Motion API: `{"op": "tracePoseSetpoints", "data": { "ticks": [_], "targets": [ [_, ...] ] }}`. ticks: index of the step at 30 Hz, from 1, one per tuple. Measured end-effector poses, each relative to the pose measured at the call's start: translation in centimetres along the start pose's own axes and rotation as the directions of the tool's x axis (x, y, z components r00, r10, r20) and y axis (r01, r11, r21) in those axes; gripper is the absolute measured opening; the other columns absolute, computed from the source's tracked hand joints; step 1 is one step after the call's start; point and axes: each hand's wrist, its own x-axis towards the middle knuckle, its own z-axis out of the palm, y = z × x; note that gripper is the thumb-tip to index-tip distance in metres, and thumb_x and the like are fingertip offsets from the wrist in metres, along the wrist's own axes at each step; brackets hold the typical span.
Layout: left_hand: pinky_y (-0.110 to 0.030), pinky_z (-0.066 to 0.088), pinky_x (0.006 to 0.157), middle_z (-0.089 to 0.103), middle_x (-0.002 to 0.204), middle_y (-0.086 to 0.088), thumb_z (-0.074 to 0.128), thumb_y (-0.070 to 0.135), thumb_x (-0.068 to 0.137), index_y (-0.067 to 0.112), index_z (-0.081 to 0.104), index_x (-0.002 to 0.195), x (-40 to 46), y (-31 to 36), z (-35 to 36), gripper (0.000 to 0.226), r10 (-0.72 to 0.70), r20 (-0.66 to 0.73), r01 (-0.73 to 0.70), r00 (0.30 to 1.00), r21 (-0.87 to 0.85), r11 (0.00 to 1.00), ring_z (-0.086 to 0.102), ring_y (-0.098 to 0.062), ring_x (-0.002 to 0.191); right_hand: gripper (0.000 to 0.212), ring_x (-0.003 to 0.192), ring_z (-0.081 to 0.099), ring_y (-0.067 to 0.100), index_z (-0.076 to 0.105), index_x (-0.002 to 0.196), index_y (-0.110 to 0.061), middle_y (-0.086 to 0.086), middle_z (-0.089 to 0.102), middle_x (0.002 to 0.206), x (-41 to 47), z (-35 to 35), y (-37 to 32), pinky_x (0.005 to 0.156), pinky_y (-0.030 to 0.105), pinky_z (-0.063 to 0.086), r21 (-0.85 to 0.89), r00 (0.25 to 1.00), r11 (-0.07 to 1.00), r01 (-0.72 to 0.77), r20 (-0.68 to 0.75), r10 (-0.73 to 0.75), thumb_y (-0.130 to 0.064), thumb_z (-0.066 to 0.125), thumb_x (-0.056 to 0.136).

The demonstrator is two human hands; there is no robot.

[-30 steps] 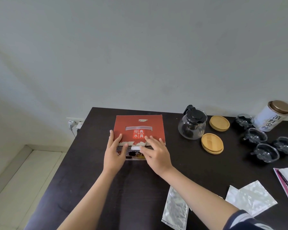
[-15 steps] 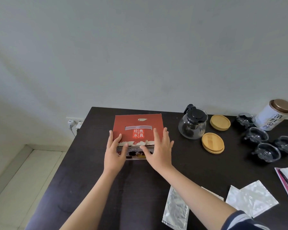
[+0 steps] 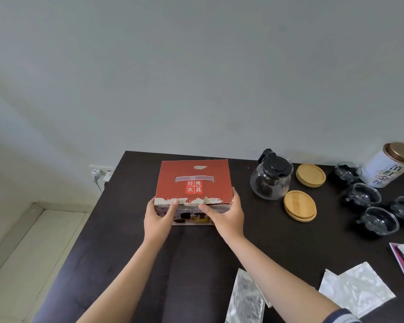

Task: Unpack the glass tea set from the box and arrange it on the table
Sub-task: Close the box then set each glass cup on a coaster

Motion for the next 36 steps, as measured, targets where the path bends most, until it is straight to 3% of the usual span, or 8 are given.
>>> {"op": "tracePoseSetpoints", "data": {
  "ticks": [5, 8, 11, 17, 28, 33, 36],
  "targets": [
    [-0.028, 0.049, 0.088, 0.063, 0.111, 0.008, 0.072, 0.042, 0.081, 0.019, 0.051, 0.125, 3.4, 2.1, 2.2, 0.054, 0.030, 0.050, -0.031, 0.998, 0.016, 0.999, 0.061, -0.010, 0.101, 0.103, 0.111, 0.053, 0.001, 0.036, 0.142, -0.024, -0.014, 0.056, 0.123, 3.4, -0.7, -1.6, 0.097, 0.020, 0.044, 0.031, 0.999, 0.999, 0.019, -0.039, -0.018, -0.044, 0.090, 0.057],
    [-0.031, 0.050, 0.090, 0.063, 0.111, 0.008, 0.072, 0.045, 0.080, 0.020, 0.051, 0.124, 5.8, 3.0, 4.0, 0.054, 0.034, 0.077, -0.036, 0.996, 0.026, 0.999, 0.062, -0.010, 0.101, 0.092, 0.102, 0.052, -0.004, 0.039, 0.137, -0.026, -0.016, 0.055, 0.116, 5.9, -0.9, -2.1, 0.084, 0.005, 0.039, 0.028, 0.998, 0.999, 0.021, -0.055, -0.019, -0.039, 0.089, 0.060],
    [-0.033, 0.051, 0.091, 0.063, 0.112, 0.006, 0.071, 0.047, 0.079, 0.020, 0.049, 0.125, 7.8, 3.5, 5.5, 0.057, 0.019, 0.094, -0.023, 0.995, 0.035, 0.999, 0.062, -0.011, 0.102, 0.090, 0.095, 0.051, -0.013, 0.041, 0.135, -0.028, -0.022, 0.054, 0.110, 8.1, -0.8, -2.2, 0.076, 0.001, 0.038, 0.031, 0.997, 0.999, 0.030, -0.070, -0.028, -0.038, 0.089, 0.060],
    [-0.027, 0.048, 0.087, 0.059, 0.115, 0.006, 0.069, 0.046, 0.082, 0.017, 0.043, 0.131, 10.4, 4.2, 7.1, 0.063, 0.025, 0.091, -0.029, 0.996, 0.044, 0.999, 0.059, -0.011, 0.104, 0.087, 0.098, 0.052, -0.012, 0.041, 0.130, -0.032, -0.027, 0.053, 0.109, 11.4, -0.3, -2.2, 0.079, 0.005, 0.040, 0.039, 0.997, 0.999, 0.014, -0.076, -0.011, -0.038, 0.090, 0.059],
    [-0.026, 0.042, 0.087, 0.053, 0.120, 0.002, 0.064, 0.043, 0.086, 0.015, 0.032, 0.137, 10.8, 4.6, 7.9, 0.067, -0.033, 0.084, 0.029, 0.996, 0.056, 0.998, 0.054, -0.015, 0.108, 0.094, 0.105, 0.054, -0.001, 0.036, 0.134, -0.029, -0.016, 0.053, 0.118, 11.9, 0.2, -2.2, 0.081, 0.008, 0.044, 0.100, 0.998, 0.995, -0.006, -0.065, 0.013, -0.038, 0.091, 0.058],
    [-0.039, 0.044, 0.102, 0.047, 0.140, -0.007, 0.061, 0.050, 0.086, 0.010, 0.020, 0.146, 9.8, 4.3, 8.1, 0.084, -0.113, 0.023, 0.113, 0.993, 0.018, 0.993, 0.050, -0.023, 0.125, 0.107, 0.125, 0.046, 0.009, 0.028, 0.145, -0.023, -0.007, 0.047, 0.138, 11.4, -1.0, -2.1, 0.102, 0.027, 0.041, 0.035, 1.000, 0.999, -0.017, 0.025, 0.017, -0.042, 0.089, 0.059],
    [-0.043, 0.040, 0.107, 0.044, 0.144, -0.007, 0.058, 0.058, 0.084, 0.011, 0.019, 0.148, 8.2, 3.8, 8.4, 0.088, -0.149, 0.025, 0.149, 0.988, 0.025, 0.989, 0.046, -0.025, 0.130, 0.116, 0.142, 0.029, 0.017, 0.014, 0.152, -0.022, -0.001, 0.029, 0.155, 10.5, -2.0, -1.8, 0.114, 0.037, 0.031, -0.020, 0.998, 0.999, -0.049, 0.034, 0.050, -0.046, 0.085, 0.063]
  ]
}}
